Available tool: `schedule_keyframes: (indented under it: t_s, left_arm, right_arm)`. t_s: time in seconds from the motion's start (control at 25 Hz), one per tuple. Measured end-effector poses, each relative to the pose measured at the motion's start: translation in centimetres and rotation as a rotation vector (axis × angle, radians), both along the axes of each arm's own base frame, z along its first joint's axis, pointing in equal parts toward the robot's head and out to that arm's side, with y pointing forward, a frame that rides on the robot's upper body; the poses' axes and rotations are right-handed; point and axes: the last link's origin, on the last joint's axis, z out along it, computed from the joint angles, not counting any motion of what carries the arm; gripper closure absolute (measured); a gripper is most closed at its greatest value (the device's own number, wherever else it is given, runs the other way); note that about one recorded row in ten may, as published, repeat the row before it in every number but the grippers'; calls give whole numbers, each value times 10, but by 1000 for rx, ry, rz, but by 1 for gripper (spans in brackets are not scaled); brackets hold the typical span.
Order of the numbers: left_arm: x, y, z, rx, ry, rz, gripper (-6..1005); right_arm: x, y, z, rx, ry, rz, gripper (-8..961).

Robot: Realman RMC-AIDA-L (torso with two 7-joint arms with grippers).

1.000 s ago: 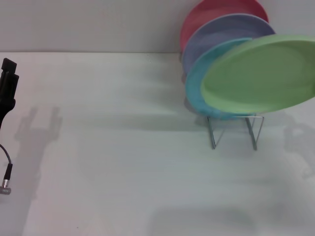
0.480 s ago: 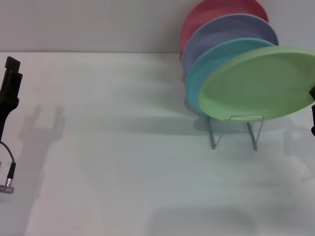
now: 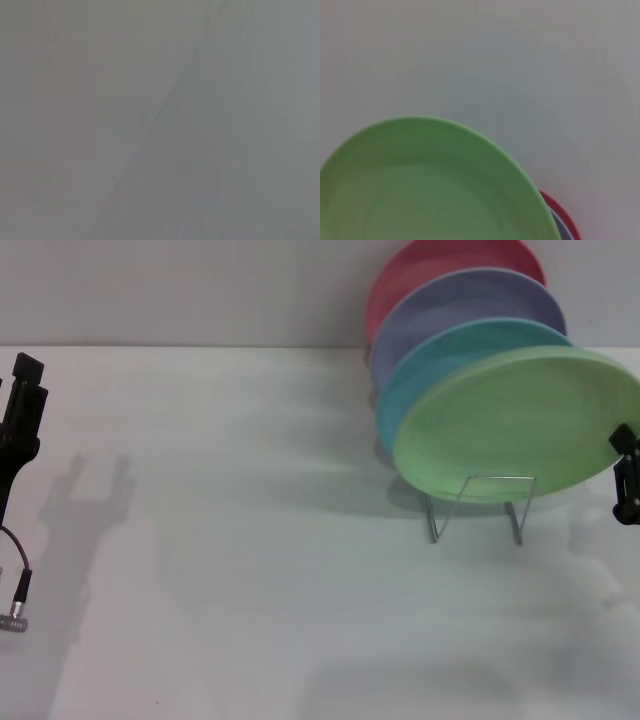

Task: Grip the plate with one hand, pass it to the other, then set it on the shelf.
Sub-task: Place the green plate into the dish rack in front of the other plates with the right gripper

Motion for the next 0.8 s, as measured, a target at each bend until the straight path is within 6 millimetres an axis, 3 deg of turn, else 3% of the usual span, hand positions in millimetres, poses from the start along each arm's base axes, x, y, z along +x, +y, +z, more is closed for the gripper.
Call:
schedule_keyframes:
  t_s: [0.6,0.8]
  left_arm:
    - [1,-3,0,-10,-2,-20,215]
    - [1,-4,-1,-15,-7,-25,209]
  right_arm:
    - [16,-13,-6,-29,-8,-89,932]
    - [16,-12,-6,-39,-11,-86,871]
